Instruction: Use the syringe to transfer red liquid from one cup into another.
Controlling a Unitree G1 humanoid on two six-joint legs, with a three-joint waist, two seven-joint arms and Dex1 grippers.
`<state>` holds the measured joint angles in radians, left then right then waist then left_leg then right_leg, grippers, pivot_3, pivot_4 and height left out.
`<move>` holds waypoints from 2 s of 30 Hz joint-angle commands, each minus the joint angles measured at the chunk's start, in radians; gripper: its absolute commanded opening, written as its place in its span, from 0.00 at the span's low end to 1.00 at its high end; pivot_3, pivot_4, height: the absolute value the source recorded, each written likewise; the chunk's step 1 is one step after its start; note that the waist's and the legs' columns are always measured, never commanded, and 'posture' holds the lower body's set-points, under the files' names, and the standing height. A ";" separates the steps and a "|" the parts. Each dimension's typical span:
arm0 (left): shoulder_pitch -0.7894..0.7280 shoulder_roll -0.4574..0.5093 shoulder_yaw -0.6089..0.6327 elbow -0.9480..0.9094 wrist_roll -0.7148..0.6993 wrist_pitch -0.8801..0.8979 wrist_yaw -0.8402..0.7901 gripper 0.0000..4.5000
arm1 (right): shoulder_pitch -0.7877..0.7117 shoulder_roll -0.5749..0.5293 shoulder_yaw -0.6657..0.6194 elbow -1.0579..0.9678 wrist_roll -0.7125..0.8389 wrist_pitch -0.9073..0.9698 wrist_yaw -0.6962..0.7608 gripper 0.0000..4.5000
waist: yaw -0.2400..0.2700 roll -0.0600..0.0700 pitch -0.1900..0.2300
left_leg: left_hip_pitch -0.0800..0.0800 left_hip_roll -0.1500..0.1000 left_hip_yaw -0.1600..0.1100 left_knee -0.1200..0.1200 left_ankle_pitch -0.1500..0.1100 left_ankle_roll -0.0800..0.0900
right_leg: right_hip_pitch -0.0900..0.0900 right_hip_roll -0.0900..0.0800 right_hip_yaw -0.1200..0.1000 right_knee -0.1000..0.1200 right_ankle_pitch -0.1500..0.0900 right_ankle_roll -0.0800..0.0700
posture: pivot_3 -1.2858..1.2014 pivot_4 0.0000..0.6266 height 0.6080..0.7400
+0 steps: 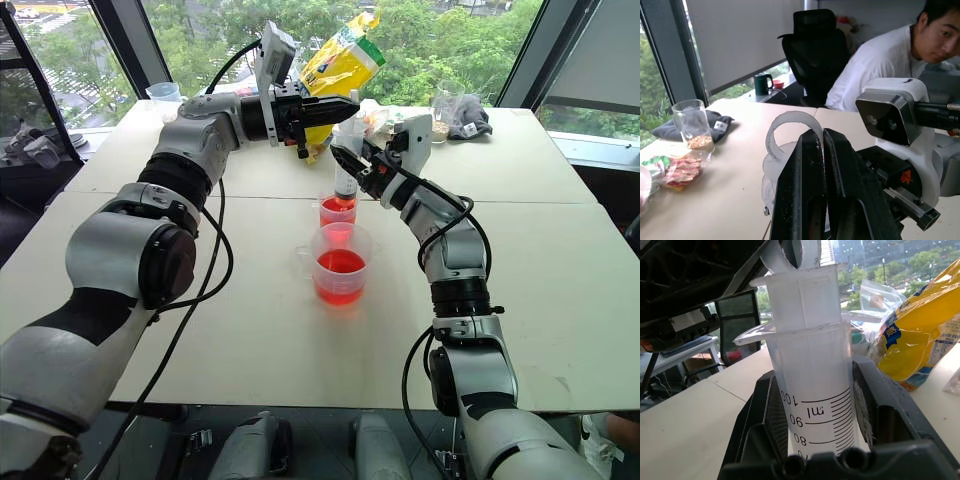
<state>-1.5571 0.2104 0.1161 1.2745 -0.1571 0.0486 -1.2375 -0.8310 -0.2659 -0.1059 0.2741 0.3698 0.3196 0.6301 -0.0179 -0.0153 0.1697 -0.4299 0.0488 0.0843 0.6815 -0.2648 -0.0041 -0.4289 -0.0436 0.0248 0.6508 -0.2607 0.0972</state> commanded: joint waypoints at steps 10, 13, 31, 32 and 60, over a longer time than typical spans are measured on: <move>0.049 -0.006 -0.024 -0.001 0.034 0.012 -0.018 0.02 | -0.117 0.000 -0.036 -0.071 0.050 -0.030 0.004 0.32 | 0.000 0.000 0.000 | 0.000 0.000 0.000 0.000 0.000 0.000 | 0.000 0.000 0.000 0.000 0.000 0.000 | 0.52 0.24 1.00; 0.050 -0.001 -0.022 -0.002 0.033 0.016 -0.013 0.02 | -0.126 0.001 -0.036 -0.058 0.049 -0.033 0.005 0.32 | 0.000 0.000 0.000 | 0.000 0.000 0.000 0.000 0.000 0.000 | 0.000 0.000 0.000 0.000 0.000 0.000 | 0.52 0.24 1.00; 0.045 0.174 0.049 -0.060 -0.020 0.040 -0.028 0.97 | -0.062 0.026 -0.001 0.013 0.011 -0.073 0.028 0.32 | -0.003 0.000 0.000 | 0.000 0.000 0.000 0.000 0.000 0.000 | -0.001 0.000 0.000 0.000 0.000 0.000 | 0.52 0.24 1.00; 0.056 0.190 0.048 -0.069 -0.020 0.045 -0.039 0.97 | -0.060 0.025 -0.001 0.013 0.010 -0.073 0.029 0.32 | -0.002 0.000 0.000 | 0.000 0.000 0.000 0.000 0.000 0.000 | -0.001 0.000 0.000 0.000 0.000 0.000 | 0.52 0.24 1.00; 0.626 0.155 -0.053 -0.867 -0.195 0.427 -0.033 0.97 | -0.229 -0.514 -0.049 -0.233 0.127 1.216 -0.273 0.32 | 0.004 0.000 0.000 | -0.002 0.000 -0.001 0.000 -0.001 0.001 | -0.002 -0.003 0.001 0.000 0.000 -0.001 | 0.52 0.24 1.00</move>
<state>-0.9296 0.3644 0.0576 0.4726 -0.3128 0.4532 -1.2819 -1.0636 -0.7486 -0.1650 0.0886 0.4870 1.4715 0.3435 -0.0136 -0.0151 0.1697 -0.4314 0.0490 0.0833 0.6813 -0.2653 -0.0031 -0.4309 -0.0466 0.0261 0.6508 -0.2607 0.0966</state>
